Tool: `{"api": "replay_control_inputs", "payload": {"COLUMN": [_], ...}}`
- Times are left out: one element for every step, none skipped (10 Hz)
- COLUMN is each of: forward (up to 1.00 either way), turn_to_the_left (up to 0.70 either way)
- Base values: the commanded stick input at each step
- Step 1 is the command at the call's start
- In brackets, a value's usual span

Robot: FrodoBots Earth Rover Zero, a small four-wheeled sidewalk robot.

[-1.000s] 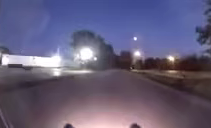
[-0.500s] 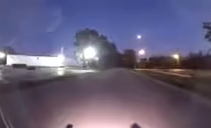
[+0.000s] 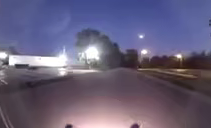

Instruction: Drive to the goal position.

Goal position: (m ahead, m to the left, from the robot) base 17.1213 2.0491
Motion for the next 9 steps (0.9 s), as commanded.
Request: {"api": "replay_control_inputs", "payload": {"forward": [1.00, 1.00, 1.00, 1.00, 1.00, 1.00, 1.00, 1.00, 1.00], "turn_to_the_left": [-0.40, -0.40, -0.17, 0.00, 0.00, 0.00, 0.00, 0.00, 0.00]}}
